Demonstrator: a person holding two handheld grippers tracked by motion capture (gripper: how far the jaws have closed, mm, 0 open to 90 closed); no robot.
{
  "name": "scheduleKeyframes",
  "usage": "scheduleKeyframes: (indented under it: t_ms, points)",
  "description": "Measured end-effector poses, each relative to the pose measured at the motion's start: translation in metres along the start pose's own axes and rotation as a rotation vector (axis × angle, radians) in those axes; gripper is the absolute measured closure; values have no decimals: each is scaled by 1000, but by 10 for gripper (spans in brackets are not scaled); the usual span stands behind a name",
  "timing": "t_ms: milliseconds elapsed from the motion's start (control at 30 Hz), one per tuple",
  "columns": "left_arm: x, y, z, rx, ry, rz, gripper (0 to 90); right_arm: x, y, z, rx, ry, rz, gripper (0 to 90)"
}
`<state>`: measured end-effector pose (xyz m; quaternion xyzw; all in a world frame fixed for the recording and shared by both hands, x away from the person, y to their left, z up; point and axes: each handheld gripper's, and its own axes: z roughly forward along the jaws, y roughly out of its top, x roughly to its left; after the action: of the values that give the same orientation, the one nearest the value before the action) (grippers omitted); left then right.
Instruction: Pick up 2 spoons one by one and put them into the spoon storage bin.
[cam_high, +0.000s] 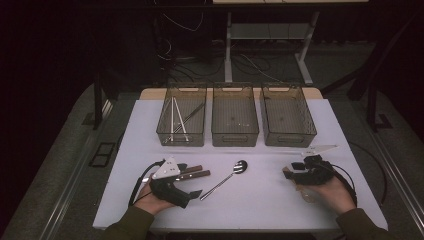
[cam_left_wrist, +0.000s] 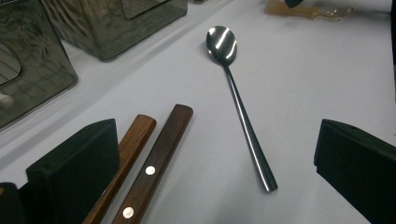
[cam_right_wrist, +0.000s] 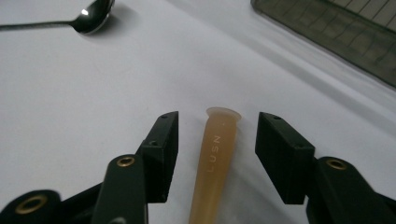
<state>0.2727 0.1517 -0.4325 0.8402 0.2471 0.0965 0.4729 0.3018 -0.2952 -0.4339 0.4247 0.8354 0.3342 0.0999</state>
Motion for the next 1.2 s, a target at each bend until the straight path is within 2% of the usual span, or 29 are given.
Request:
scheduleKeyframes:
  t_ms: [433,667,967,1200]
  points:
    - [0,0,0,-2,1,0,0,3,0,10,65,-35,-45,597]
    - [0,0,0,1,2,0,0,6,0,12,69,-68,-62,654]
    - [2,-1,0,2,3,-8,0,4,1,12,71,-63,-51,728]
    - [4,-1,0,-7,2,-17,0,3,1,12,67,-53,-45,734]
